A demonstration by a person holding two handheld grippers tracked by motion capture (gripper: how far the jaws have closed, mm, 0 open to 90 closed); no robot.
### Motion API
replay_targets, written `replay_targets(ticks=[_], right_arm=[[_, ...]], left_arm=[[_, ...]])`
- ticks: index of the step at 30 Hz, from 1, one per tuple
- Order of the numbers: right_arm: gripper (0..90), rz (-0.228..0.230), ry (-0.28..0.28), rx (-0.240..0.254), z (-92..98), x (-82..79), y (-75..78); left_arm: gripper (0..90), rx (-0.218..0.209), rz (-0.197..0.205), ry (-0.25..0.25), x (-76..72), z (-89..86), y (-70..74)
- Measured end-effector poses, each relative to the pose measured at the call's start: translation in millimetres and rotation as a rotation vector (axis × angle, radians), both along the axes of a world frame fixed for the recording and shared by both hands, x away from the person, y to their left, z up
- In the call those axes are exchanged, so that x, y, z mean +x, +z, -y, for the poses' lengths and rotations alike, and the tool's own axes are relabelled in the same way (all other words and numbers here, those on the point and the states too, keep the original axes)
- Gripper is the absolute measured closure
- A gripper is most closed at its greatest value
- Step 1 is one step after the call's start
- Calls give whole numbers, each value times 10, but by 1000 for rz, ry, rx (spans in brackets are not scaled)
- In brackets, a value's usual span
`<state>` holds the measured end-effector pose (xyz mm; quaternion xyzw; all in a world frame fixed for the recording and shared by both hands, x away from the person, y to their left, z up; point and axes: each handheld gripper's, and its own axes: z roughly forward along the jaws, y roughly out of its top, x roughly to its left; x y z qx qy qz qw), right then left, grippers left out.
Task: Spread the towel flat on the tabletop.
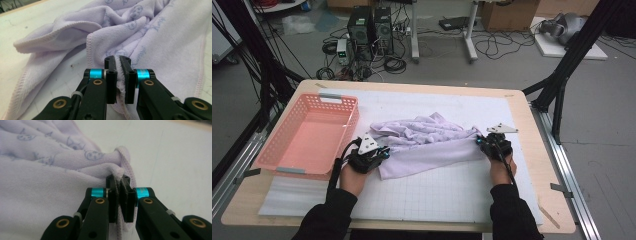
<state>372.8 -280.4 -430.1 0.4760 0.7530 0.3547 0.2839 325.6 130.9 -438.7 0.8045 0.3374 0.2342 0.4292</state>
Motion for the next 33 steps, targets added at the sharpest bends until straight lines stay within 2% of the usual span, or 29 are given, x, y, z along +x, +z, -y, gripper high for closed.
replay_targets(ticks=[2,4,6,8,9,10,11,12,14,15,17,18,19,21,22,23,24,25,26,27,28,29,31,33], right_arm=[[863,20,0,-36,-57,69,-5],[863,33,0,-78,-126,118,-27],[852,1,15,-108,-171,156,-83],[757,-15,1,-89,-155,141,-80],[757,-15,1,-89,-155,141,-80],[664,-6,-18,-44,-77,95,-18],[644,5,-21,-23,-28,51,25],[641,15,-16,-4,24,-2,68],[626,33,-11,4,74,-58,110],[622,67,-6,-4,169,-195,181],[631,82,-4,-11,254,-321,203],[631,82,-4,-11,254,-321,203],[643,67,17,0,311,-413,166],[642,28,37,-1,321,-471,73],[640,6,48,8,321,-474,9],[640,6,48,8,321,-474,9],[640,-40,55,3,294,-459,-100],[640,-40,55,3,294,-459,-100],[708,-72,62,-3,267,-416,-165],[708,-72,62,-3,267,-416,-165],[826,-95,66,16,269,-389,-197],[892,-103,80,36,274,-386,-200],[896,-97,95,6,254,-400,-193],[899,-107,102,17,260,-413,-184]], left_arm=[[843,17,9,4,-5,14,-6],[840,18,1,5,1,14,-15],[802,30,-12,22,2,26,-32],[683,29,-21,38,1,21,-45],[638,29,-21,38,1,21,-45],[577,17,-27,48,1,12,-48],[527,6,-31,56,4,-4,-45],[504,-11,-34,66,1,-20,-39],[491,-40,-42,76,-8,-64,-25],[470,-46,-46,81,-16,-87,-14],[470,-67,-47,87,-36,-137,8],[469,-67,-47,87,-36,-137,8],[469,-74,-46,85,-50,-148,17],[469,-72,-45,79,-58,-149,23],[469,-78,-40,68,-66,-148,24],[469,-82,-35,55,-72,-147,27],[467,-87,-30,51,-76,-141,30],[467,-89,-29,46,-81,-136,32],[463,-89,-29,42,-82,-134,32],[463,-86,-31,41,-81,-131,30],[463,-82,-36,39,-81,-133,22],[463,-81,-39,39,-80,-136,19],[464,-80,-44,43,-79,-138,10],[466,-77,-47,41,-86,-140,7]])
